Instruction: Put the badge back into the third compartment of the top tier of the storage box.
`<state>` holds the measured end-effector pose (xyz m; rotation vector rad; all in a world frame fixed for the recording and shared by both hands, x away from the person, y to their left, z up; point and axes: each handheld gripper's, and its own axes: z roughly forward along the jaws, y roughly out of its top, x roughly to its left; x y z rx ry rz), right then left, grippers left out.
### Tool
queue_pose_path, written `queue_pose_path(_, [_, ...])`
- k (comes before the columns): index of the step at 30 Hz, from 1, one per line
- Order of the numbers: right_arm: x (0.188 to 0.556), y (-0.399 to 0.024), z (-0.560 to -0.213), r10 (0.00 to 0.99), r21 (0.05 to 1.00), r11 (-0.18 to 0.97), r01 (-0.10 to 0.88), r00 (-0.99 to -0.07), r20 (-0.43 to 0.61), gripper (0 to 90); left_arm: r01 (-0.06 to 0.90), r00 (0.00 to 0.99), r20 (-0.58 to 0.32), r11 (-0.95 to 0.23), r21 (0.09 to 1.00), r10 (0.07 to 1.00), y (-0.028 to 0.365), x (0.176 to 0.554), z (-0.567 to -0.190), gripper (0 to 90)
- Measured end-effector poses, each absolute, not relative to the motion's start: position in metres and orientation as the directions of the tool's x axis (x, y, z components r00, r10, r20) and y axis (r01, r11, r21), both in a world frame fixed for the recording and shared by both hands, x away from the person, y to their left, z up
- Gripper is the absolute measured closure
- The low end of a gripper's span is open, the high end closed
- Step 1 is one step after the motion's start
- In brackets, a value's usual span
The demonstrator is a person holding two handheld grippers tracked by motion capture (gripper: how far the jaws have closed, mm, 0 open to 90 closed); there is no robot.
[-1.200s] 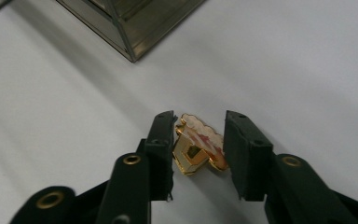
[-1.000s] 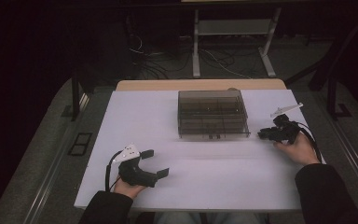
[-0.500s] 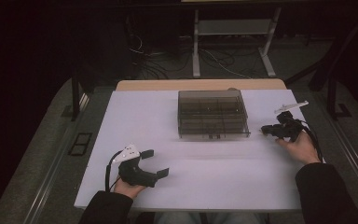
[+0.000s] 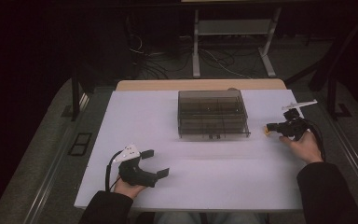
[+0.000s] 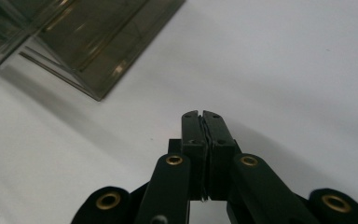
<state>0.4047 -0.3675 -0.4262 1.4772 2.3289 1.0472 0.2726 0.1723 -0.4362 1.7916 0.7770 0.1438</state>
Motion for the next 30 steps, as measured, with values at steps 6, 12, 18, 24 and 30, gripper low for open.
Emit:
queue_pose_path(6, [0.404,-0.373,-0.427,0.848,0.649,0.228,0.726,-0.476,0.234,87.6,0.433,0.775,-0.274,-0.161,0.887,0.570,0.172,0.273,-0.436,0.0])
queue_pose_path(12, [0.405,-0.372,-0.427,0.849,0.645,0.231,0.728,-0.474,0.232,87.6,0.433,0.775,-0.275,-0.160,0.887,0.570,0.173,0.273,-0.436,0.0])
queue_pose_path(18, [0.404,-0.370,-0.425,0.844,0.643,0.233,0.729,-0.480,0.238,87.6,0.434,0.774,-0.275,-0.162,0.886,0.571,0.173,0.273,-0.436,0.0])
queue_pose_path(24, [0.403,-0.365,-0.419,0.834,0.653,0.234,0.720,-0.494,0.246,87.6,0.436,0.772,-0.278,-0.157,0.886,0.571,0.173,0.272,-0.437,0.0])
queue_pose_path(30, [0.401,-0.358,-0.410,0.827,0.644,0.262,0.719,-0.511,0.235,87.6,0.436,0.772,-0.280,-0.156,0.886,0.570,0.173,0.272,-0.436,0.0])
